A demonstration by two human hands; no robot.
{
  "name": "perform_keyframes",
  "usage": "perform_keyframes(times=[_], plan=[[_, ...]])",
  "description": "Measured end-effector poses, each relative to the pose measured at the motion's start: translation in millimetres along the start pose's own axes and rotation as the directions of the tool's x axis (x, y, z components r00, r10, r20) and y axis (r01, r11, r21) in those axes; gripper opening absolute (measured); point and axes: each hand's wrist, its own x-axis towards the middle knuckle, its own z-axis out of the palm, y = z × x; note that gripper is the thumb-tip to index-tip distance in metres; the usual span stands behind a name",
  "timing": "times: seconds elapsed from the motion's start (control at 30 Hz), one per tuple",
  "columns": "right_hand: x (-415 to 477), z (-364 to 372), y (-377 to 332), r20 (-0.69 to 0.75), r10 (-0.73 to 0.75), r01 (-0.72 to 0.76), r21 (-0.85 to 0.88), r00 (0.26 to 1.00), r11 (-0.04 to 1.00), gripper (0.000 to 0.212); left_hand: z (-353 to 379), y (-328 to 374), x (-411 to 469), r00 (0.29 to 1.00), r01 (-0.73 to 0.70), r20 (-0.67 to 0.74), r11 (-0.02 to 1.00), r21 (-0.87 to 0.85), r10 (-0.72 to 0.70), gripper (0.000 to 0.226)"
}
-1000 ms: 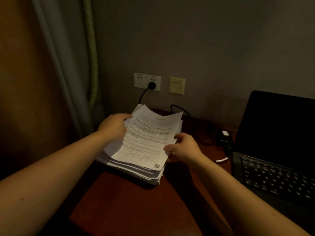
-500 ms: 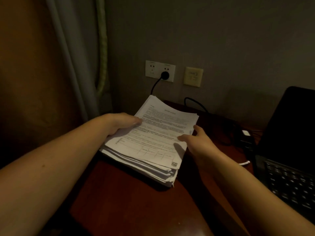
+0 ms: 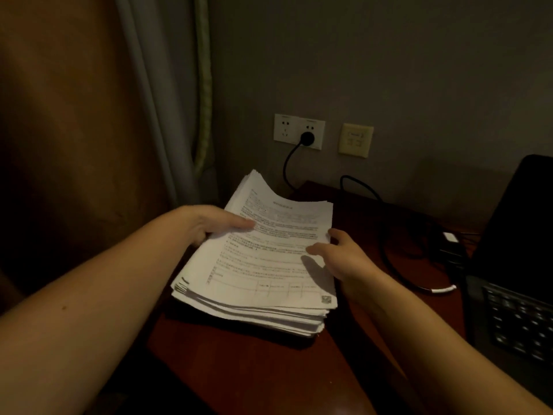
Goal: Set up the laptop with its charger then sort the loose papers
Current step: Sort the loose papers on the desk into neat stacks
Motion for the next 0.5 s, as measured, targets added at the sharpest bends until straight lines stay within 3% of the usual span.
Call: perform_keyframes(times=[0.1, 0.23, 0.27, 0.37, 0.5], plan=[[-4, -5, -2, 0.005, 0.021, -0.020, -0.048, 1.000, 0.999, 0.081, 14, -18, -4, 0.983, -0.162, -0.106, 0.980, -0.118, 0.150, 0.033], [-13, -23, -12, 0.023, 0.045, -0.047, 0.093, 0.999, 0.995, 0.100, 31, -29, -26, 0.906, -0.423, -0.155, 0.847, -0.323, 0.393, 0.035], [-14, -30, -15, 0.073, 0.027, -0.036, 0.119, 0.997, 0.992, 0.095, 36, -28, -33, 0.880, -0.474, -0.160, 0.805, -0.357, 0.447, 0.038], [-33, -48, -33, 0.160, -0.166, 0.146, 0.133, 0.973, 0.980, 0.043, 51, -19, -55, 0.794, -0.604, -0.236, 0.691, -0.396, 0.559, 0.049], [-58, -67, -57, -0.008, -0.497, 0.488, 0.195, 0.868, 0.850, 0.047, 80, 8, -89, 0.675, -0.736, -0.382, 0.543, -0.405, 0.631, 0.038]])
